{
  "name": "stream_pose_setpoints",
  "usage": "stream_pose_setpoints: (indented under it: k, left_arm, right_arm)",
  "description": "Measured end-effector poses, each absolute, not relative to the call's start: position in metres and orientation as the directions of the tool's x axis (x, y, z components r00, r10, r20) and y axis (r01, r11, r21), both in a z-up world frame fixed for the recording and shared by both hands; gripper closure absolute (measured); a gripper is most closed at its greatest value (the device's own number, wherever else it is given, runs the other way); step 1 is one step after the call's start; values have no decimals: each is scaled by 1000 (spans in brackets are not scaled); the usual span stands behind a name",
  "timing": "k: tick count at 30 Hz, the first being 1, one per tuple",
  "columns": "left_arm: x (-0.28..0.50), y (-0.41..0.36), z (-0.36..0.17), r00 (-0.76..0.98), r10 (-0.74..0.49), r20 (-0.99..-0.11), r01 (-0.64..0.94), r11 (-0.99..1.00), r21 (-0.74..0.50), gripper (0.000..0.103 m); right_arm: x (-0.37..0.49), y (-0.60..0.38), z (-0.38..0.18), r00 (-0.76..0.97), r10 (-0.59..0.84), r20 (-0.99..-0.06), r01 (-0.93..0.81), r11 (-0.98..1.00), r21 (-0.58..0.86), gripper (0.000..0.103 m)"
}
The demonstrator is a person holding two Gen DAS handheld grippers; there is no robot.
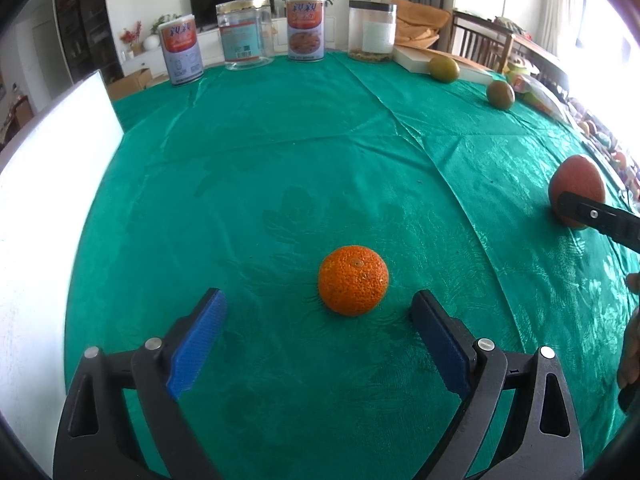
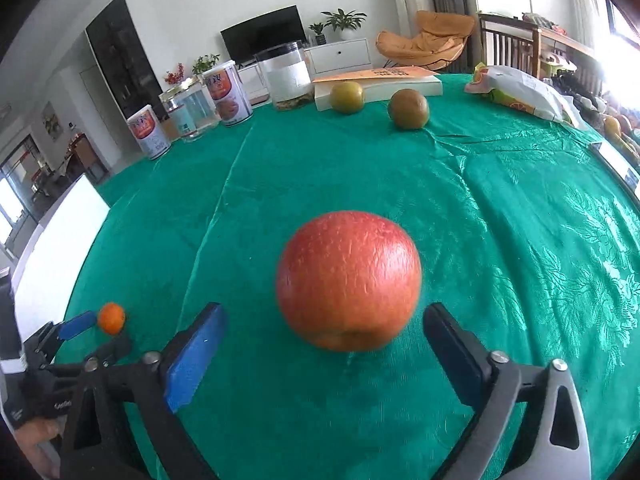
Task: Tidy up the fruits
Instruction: 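Grasp the last tangerine with the left tool while the right tool grasps the red apple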
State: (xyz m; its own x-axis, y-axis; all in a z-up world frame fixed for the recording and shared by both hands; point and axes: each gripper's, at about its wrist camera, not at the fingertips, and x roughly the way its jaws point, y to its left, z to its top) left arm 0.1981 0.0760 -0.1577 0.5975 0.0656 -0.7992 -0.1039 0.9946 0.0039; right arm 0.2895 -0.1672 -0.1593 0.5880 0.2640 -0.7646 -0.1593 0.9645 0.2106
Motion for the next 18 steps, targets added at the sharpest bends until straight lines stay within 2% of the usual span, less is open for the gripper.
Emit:
stream_pose_setpoints:
  k: [3, 8, 12, 15, 18]
  left_arm:
    - [198, 76, -158, 598, 66, -799, -104, 995, 4, 8]
    - [198, 76, -158, 598, 66, -799, -104, 995, 4, 8]
    - [198, 76, -158, 598, 67, -799, -104, 995, 5, 8]
    - [198, 76, -158, 598, 66, -799, -104, 995, 4, 8]
    - [199, 76, -158, 598, 66, -799, -104, 995, 4, 8]
  right_arm:
    - [286, -179, -160, 590, 297, -751, -137, 953, 269, 37]
    - [260, -181, -146, 479, 285, -830, -281, 946, 162, 38]
    - [251, -163, -134, 309, 202, -929, -401, 914, 66, 39]
    - [252, -150, -133, 296, 162, -941, -448, 894, 13, 39]
    - [251, -149, -137, 290, 167, -942, -440, 898, 24, 39]
